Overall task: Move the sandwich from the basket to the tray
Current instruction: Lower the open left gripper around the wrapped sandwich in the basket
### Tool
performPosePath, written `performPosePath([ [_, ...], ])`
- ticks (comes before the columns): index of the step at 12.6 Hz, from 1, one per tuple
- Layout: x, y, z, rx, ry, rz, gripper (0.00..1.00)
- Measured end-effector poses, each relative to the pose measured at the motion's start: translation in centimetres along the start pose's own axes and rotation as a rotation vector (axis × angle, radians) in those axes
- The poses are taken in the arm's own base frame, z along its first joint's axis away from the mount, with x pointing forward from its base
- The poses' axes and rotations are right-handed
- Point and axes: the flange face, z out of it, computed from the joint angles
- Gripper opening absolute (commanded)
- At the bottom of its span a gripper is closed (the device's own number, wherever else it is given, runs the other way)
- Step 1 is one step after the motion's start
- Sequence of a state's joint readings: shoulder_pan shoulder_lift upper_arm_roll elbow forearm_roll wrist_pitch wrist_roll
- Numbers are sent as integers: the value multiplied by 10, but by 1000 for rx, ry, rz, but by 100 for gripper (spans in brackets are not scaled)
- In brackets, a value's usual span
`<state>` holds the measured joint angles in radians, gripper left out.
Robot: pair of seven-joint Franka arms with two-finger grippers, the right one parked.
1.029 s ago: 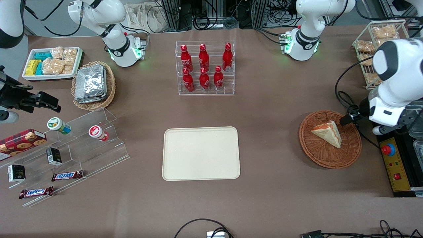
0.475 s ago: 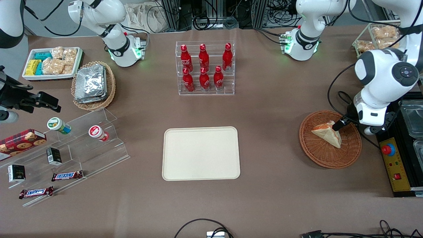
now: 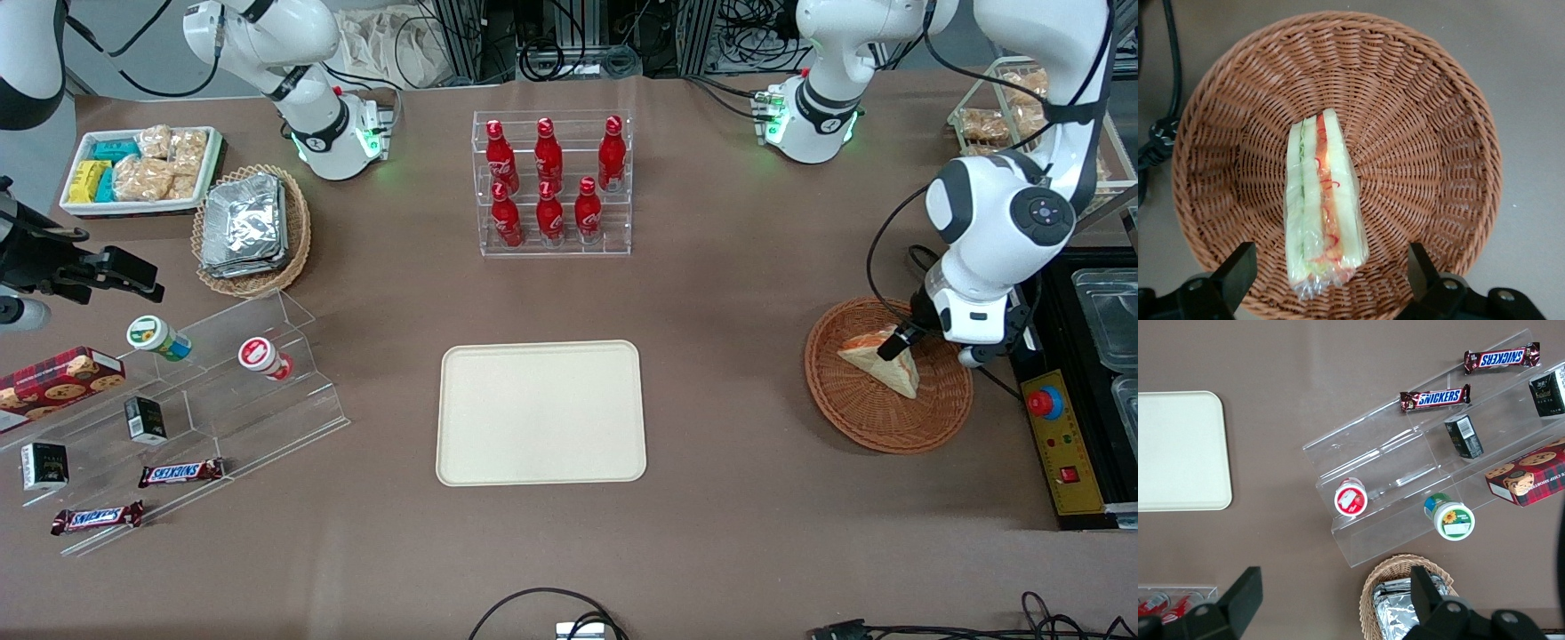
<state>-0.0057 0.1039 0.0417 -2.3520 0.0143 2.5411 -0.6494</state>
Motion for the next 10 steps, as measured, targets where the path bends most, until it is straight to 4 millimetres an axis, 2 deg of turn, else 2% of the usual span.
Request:
performPosePath([
  [8, -3, -2, 46, -21, 31, -31, 99],
  [9, -4, -2, 51, -23, 34, -31, 94],
  [10, -4, -3, 55, -23, 35, -31, 82],
])
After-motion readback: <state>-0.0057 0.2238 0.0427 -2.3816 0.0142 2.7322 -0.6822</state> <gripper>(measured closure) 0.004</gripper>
